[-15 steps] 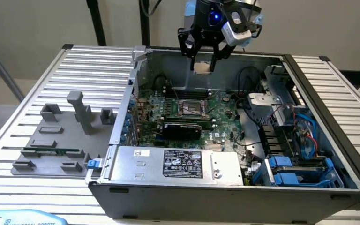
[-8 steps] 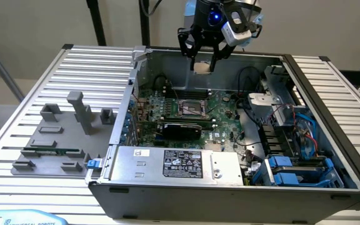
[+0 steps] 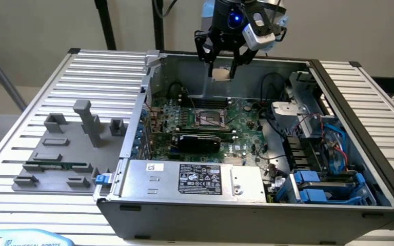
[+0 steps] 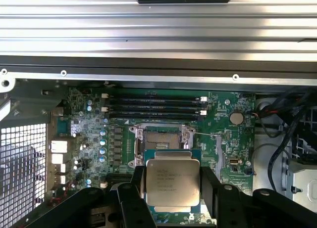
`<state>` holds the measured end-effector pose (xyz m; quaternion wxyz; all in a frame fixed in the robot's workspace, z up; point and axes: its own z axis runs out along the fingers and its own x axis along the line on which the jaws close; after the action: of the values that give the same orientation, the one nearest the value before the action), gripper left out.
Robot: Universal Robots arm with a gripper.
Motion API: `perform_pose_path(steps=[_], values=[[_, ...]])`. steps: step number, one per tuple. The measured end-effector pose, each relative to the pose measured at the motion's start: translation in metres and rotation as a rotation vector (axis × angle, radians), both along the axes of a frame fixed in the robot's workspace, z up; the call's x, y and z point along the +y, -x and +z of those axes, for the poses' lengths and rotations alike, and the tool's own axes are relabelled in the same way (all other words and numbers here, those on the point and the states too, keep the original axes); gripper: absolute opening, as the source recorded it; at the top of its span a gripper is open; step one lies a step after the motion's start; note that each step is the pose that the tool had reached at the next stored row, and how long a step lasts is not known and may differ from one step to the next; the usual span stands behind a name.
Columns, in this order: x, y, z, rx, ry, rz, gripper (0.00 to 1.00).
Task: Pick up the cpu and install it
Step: 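Place the cpu into insertion slot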
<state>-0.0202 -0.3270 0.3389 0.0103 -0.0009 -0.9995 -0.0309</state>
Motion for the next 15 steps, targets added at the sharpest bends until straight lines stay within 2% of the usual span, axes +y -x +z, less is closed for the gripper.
perform_pose_path(steps=[2, 15], values=[[0.0000, 0.0000, 0.0000, 0.0001, 0.0003, -0.007, 0.55], [0.0000, 0.0000, -0.0010, 0.0000, 0.0000, -0.243, 0.55]])
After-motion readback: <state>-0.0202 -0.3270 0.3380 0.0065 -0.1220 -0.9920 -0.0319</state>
